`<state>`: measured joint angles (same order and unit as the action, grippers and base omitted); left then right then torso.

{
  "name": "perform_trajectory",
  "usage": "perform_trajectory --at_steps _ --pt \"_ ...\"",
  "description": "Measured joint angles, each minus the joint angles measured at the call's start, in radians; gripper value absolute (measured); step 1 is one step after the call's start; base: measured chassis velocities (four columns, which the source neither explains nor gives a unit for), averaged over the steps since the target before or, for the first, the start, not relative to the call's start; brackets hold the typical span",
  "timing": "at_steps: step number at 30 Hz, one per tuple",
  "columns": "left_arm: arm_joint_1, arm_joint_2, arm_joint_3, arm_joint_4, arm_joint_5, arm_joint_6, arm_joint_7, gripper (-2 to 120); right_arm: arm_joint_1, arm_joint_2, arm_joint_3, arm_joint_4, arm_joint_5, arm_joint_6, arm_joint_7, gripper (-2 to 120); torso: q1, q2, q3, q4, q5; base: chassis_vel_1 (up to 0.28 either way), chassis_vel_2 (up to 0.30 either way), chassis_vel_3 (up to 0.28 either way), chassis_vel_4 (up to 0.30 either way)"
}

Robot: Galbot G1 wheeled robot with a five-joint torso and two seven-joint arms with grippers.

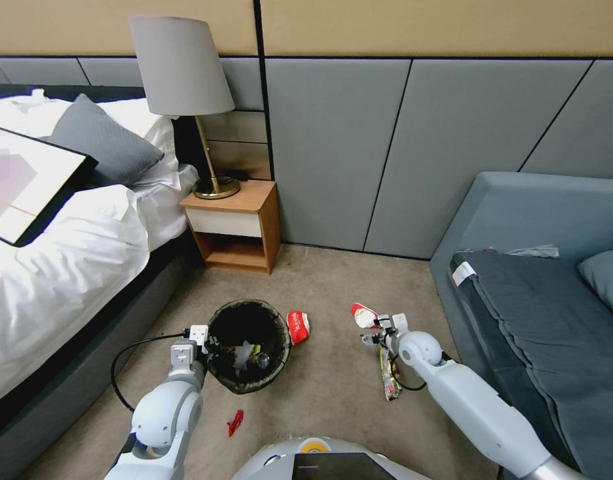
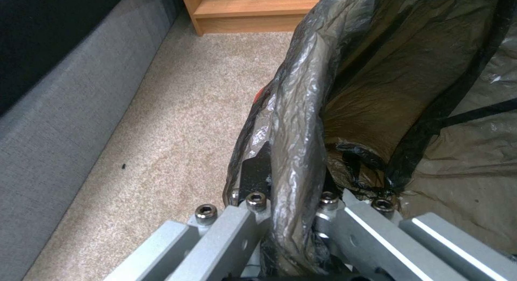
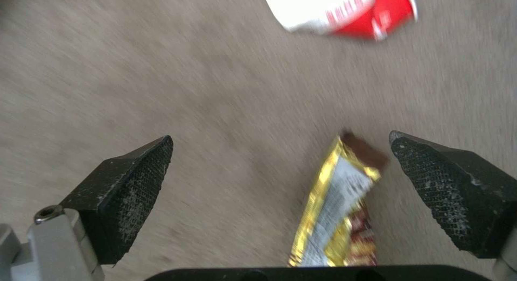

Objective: Pick up the trash bin, then pick up the garbage from the floor and place it into the trash bin.

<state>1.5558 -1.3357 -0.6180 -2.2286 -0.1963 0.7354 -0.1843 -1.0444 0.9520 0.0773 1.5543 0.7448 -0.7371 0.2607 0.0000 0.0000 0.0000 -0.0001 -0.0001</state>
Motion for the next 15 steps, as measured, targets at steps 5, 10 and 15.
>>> perform_trajectory --at_steps 5,10,15 --pt "-0.002 -0.001 0.002 0.005 0.002 0.0 0.0 0 -0.008 0.01 0.008 -0.041 -0.018 0.0 -0.002 100 0.0 0.0 0.0 0.0002 0.0001 0.0 0.0 0.0 0.0" --pt "-0.005 -0.001 0.002 0.01 0.002 0.0 0.001 0 -0.028 0.023 0.023 -0.073 -0.037 0.001 -0.005 100 0.0 0.0 0.0 0.0001 0.0001 0.0 0.0 0.0 0.0" --pt "-0.009 -0.002 0.003 0.015 0.002 0.0 0.001 0 -0.04 0.033 0.024 -0.073 -0.04 0.001 -0.003 100 0.0 0.0 0.0 0.0001 0.0001 0.0 0.0 0.0 0.0"
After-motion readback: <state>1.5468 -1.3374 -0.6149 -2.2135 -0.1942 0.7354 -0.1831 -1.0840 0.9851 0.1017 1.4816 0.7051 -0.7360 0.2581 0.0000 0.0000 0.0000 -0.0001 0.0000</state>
